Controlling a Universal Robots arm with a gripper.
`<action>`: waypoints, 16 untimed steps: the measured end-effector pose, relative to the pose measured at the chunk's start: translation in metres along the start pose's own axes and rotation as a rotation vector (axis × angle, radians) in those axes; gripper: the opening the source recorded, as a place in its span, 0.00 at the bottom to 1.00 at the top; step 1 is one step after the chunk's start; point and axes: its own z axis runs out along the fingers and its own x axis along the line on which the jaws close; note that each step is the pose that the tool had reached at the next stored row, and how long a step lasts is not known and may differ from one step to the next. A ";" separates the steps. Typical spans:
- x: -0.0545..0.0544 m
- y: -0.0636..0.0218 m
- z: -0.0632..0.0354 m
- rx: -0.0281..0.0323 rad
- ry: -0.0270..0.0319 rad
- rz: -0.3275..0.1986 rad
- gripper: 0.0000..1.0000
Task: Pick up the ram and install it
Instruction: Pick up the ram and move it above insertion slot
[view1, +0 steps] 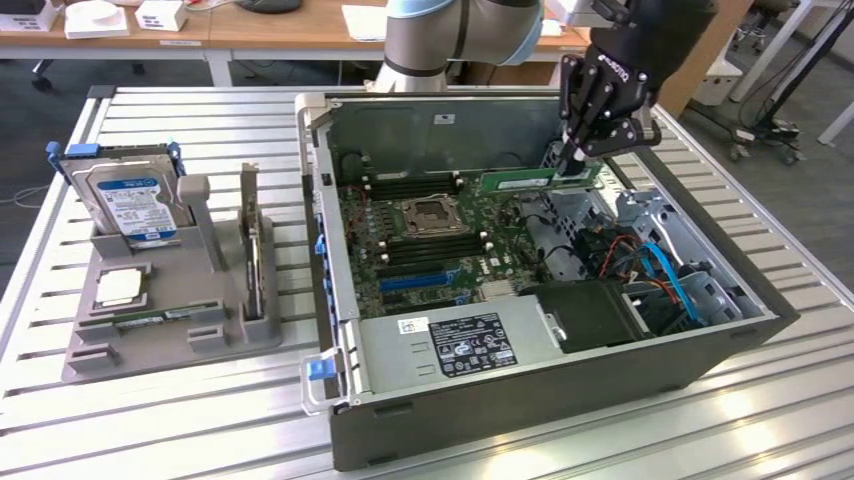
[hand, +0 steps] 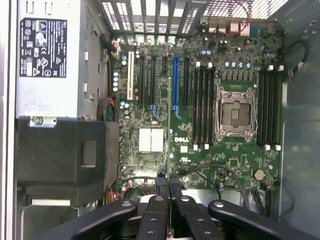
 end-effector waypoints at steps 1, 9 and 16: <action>0.000 0.0016 0.0001 0.0000 0.0000 0.000 0.11; 0.000 0.0171 0.0010 0.0001 0.0000 0.000 0.11; -0.001 0.0325 0.0019 0.0001 0.0000 0.000 0.11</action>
